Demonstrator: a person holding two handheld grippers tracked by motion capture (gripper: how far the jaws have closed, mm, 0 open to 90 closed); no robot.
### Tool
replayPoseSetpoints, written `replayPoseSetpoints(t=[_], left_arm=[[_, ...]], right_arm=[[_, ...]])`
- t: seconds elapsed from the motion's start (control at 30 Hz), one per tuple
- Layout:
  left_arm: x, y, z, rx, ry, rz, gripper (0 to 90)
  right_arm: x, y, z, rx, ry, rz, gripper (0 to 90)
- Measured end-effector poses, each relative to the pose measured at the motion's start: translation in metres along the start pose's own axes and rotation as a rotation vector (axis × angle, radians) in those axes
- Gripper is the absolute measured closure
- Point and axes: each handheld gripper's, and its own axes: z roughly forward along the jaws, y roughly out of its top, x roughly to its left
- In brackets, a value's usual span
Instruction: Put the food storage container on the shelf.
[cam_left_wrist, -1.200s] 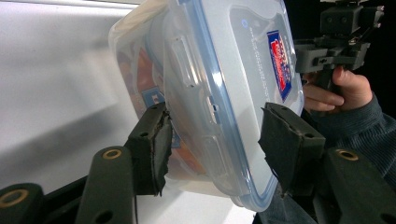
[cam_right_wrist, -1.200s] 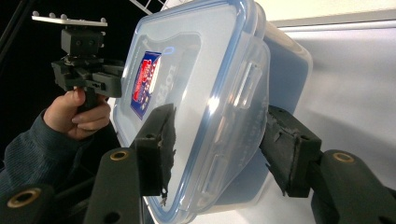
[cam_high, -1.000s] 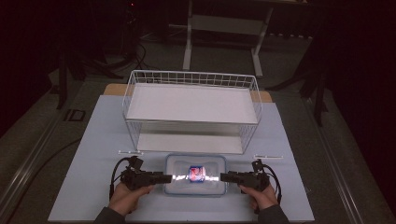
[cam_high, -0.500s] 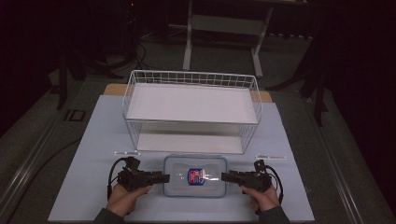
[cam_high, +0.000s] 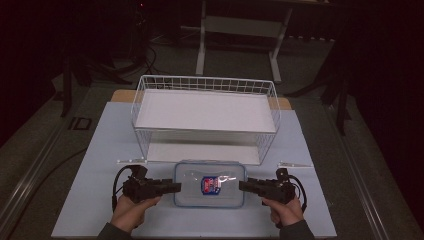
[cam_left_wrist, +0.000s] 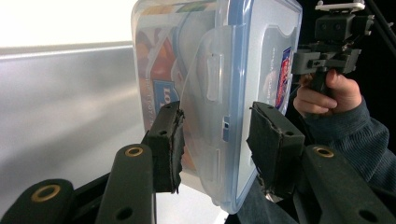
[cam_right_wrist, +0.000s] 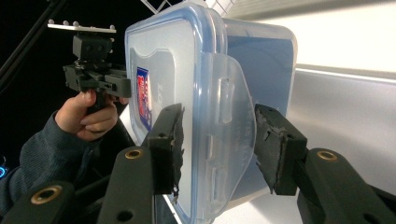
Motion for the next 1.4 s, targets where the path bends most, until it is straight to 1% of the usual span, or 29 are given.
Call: replayPoseSetpoints(t=[0.17, 0.4, 0.6, 0.87, 0.97, 1.13, 1.2, 1.27, 1.4], left_arm=[[-0.007, 0.004, -0.004, -0.007, 0.001, 0.006, 55.0], [-0.021, 0.016, -0.012, -0.026, 0.009, 0.033, 55.0], [-0.031, 0.028, -0.019, -0.046, 0.009, 0.052, 54.9], [-0.041, 0.040, -0.028, -0.085, 0.002, 0.071, 54.9], [-0.046, 0.045, -0.031, -0.097, -0.002, 0.080, 54.9], [-0.056, 0.055, -0.037, -0.125, -0.007, 0.103, 54.9], [-0.057, 0.057, -0.038, -0.128, -0.008, 0.106, 54.9], [-0.060, 0.062, -0.041, -0.150, -0.007, 0.110, 54.8], [-0.063, 0.068, -0.044, -0.165, -0.001, 0.118, 54.5]], right_arm=[[0.007, 0.003, -0.004, -0.015, 0.002, -0.011, 54.1], [0.018, 0.012, -0.011, -0.042, 0.006, -0.032, 54.1], [0.028, 0.021, -0.016, -0.057, 0.011, -0.047, 54.1], [0.044, 0.041, -0.022, -0.088, 0.011, -0.076, 54.4], [0.050, 0.049, -0.026, -0.098, 0.008, -0.097, 54.5], [0.057, 0.061, -0.033, -0.130, 0.038, -0.108, 55.6], [0.059, 0.063, -0.034, -0.133, 0.038, -0.116, 55.6], [0.064, 0.070, -0.036, -0.134, 0.036, -0.130, 55.6], [0.069, 0.077, -0.037, -0.133, 0.030, -0.148, 55.6]])
